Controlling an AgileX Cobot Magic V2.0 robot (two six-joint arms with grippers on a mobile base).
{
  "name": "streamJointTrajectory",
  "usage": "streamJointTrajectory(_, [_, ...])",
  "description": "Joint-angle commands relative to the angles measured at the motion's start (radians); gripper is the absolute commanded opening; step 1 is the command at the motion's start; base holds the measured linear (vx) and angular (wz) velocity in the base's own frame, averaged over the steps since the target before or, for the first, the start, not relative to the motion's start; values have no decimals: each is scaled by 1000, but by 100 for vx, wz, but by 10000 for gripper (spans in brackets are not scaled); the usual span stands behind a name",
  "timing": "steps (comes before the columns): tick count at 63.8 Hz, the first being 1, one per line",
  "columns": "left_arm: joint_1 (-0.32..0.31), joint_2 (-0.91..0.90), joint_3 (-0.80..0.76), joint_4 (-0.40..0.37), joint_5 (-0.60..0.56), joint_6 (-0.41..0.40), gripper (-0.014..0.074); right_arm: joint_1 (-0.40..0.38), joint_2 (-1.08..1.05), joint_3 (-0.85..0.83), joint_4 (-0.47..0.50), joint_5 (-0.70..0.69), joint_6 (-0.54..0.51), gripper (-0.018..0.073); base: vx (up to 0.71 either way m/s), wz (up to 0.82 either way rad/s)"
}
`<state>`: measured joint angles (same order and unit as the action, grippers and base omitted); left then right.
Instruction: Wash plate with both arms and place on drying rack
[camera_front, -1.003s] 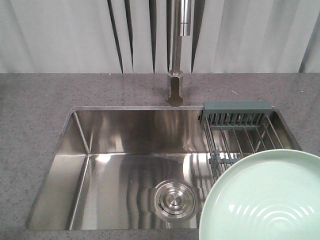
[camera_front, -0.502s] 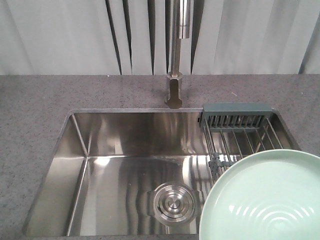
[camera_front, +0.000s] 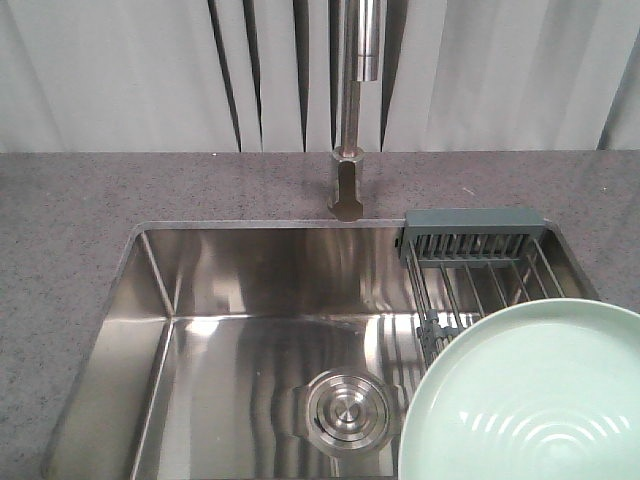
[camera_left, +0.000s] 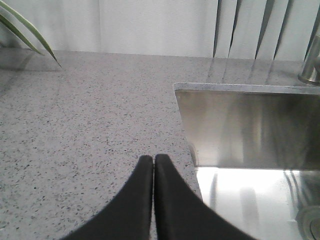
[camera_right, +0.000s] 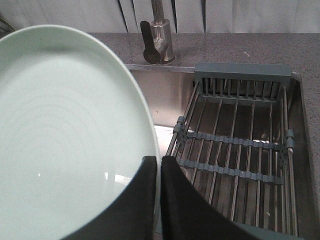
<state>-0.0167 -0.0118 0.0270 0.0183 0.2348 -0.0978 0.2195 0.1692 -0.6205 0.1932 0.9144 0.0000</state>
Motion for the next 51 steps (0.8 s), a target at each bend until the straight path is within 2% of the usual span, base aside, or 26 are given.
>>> streamJointTrajectory(1, [0, -14, -26, -9, -72, -9, -6, -3, 16, -25, 2, -82, 0, -1, 1, -1])
streamJointTrajectory(51, [0, -14, -26, -9, -77, -8, -6, -3, 16, -25, 2, -82, 0, -1, 0, 0])
